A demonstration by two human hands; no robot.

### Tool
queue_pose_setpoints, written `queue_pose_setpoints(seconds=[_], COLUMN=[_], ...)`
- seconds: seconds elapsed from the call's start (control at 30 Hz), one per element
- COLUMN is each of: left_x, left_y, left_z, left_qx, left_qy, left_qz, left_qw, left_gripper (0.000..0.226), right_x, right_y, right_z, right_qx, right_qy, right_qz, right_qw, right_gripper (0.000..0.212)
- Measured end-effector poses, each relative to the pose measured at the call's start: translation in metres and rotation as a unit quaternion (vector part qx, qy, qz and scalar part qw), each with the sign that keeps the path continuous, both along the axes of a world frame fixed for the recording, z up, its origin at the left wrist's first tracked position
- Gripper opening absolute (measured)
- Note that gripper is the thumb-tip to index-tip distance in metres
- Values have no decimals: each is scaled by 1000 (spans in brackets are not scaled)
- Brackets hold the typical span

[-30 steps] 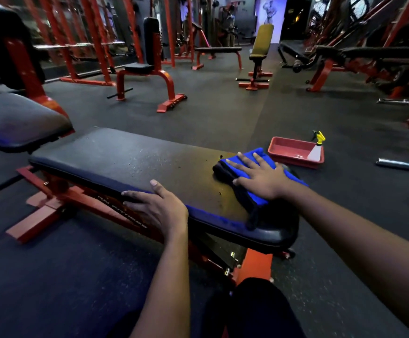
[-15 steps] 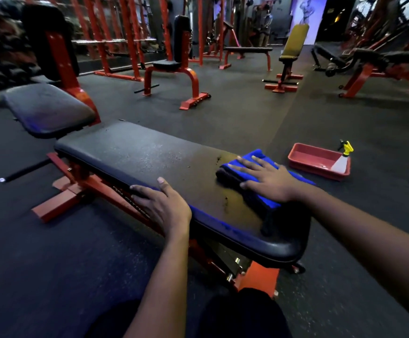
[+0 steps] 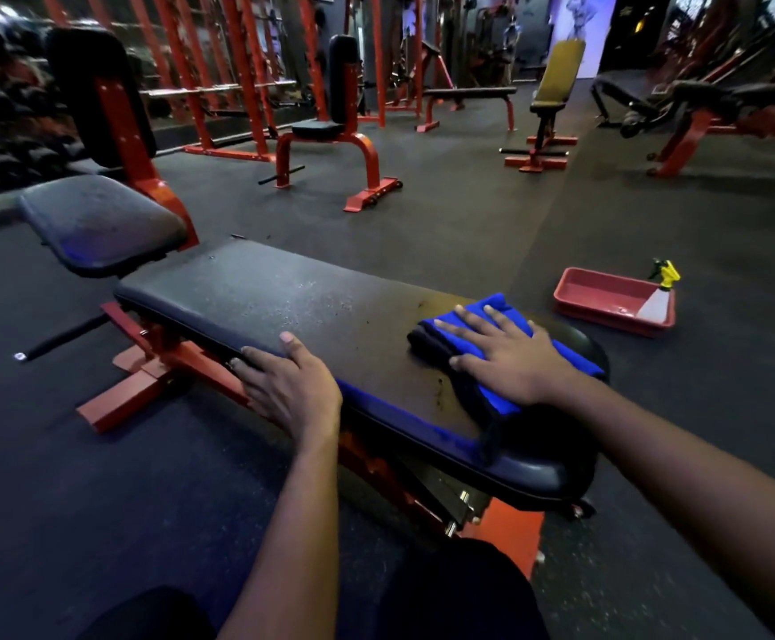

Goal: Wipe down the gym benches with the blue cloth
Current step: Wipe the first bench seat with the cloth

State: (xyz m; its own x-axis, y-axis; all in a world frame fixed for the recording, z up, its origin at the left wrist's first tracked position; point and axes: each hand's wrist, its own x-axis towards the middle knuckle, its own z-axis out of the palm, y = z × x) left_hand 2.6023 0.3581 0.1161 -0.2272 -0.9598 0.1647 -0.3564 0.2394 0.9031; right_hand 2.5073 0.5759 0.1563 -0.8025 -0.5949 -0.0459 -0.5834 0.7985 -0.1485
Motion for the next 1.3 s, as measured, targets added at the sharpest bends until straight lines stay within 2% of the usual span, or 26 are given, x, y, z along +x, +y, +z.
queue_pose_setpoints(seconds=[0.17,0.3,0.37,0.5,0.63,0.7,0.8,0.87,0.97,1.03,1.2,1.3], left_x=[8,12,9,5,7,10,12,13,14,15,14,14], left_y=[-56,-81,-83,-82,-84,-87,-90,-91,-93,-97,-99,-98], left_z=[-2,-29,-38,-40,-44,-44,-45,-45,-47,-48,-50,-50], left_qx=[-147,-269,-305,-300,-308,-311,-320,-316,-312,-311,-305,-299], left_qy=[-6,-25,-8,53,60,68,89,98,93,91,96,99], left_qz=[-74,-207,-231,-219,-228,-239,-245,-252,-266,-276,-283,-285], left_qw=[986,940,924,927,922,917,911,910,907,905,904,905], left_gripper=[64,65,59,52,52,52,49,49,49,49,48,48], right_x=[-21,23,49,55,51,75,114,115,95,97,132,112], right_y=[-24,-31,-22,-17,-44,-61,-63,-53,-56,-80,-104,-97], right_z=[11,5,0,2,7,3,-7,-2,6,4,-13,-6], right_qx=[-8,-9,-7,-8,-21,-16,0,-5,-18,-13,3,1], right_qy=[-23,-4,14,-3,-12,5,61,49,2,17,101,76], right_qz=[-140,-128,-113,-163,-264,-260,-204,-210,-296,-332,-241,-246], right_qw=[990,992,994,987,964,965,977,976,955,943,965,966], right_gripper=[58,60,60,59,61,63,63,60,59,62,61,59])
